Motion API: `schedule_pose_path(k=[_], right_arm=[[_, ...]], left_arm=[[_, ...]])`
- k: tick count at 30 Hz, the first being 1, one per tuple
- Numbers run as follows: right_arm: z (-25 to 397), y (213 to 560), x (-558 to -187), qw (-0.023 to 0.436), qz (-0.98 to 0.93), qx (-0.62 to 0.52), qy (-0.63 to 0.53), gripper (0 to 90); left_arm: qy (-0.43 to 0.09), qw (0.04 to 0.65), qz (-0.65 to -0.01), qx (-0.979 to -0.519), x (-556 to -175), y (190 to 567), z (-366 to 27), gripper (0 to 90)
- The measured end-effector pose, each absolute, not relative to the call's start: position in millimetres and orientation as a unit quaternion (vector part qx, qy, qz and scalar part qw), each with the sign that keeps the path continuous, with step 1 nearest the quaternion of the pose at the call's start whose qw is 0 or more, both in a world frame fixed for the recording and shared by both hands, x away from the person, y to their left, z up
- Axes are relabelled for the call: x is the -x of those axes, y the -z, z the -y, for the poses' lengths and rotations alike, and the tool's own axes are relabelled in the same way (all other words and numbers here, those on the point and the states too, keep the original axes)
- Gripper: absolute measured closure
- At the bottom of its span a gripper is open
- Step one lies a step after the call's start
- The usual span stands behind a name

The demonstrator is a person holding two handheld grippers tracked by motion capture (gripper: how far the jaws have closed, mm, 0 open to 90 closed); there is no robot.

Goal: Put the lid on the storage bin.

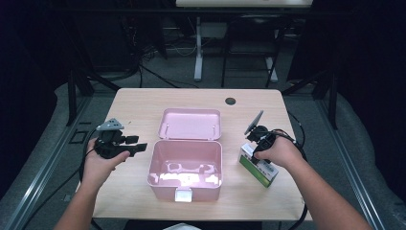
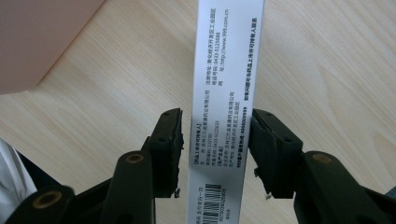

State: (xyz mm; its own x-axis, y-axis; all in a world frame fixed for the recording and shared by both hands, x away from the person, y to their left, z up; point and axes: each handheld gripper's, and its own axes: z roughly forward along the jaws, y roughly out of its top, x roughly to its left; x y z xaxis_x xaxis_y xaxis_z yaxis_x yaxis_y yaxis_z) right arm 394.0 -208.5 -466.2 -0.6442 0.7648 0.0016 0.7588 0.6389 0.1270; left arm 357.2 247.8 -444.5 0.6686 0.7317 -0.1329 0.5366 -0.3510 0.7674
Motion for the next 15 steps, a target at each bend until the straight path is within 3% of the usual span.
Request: schedule_pose_path(k=[15], right_arm=[[210.2, 479.3, -395.4, 0.019, -0.900, -0.432, -0.056, 58.5]], left_arm=[[-0.128, 0.409, -0.390, -0.815, -357.1, 444.1, -248.2, 50.2]])
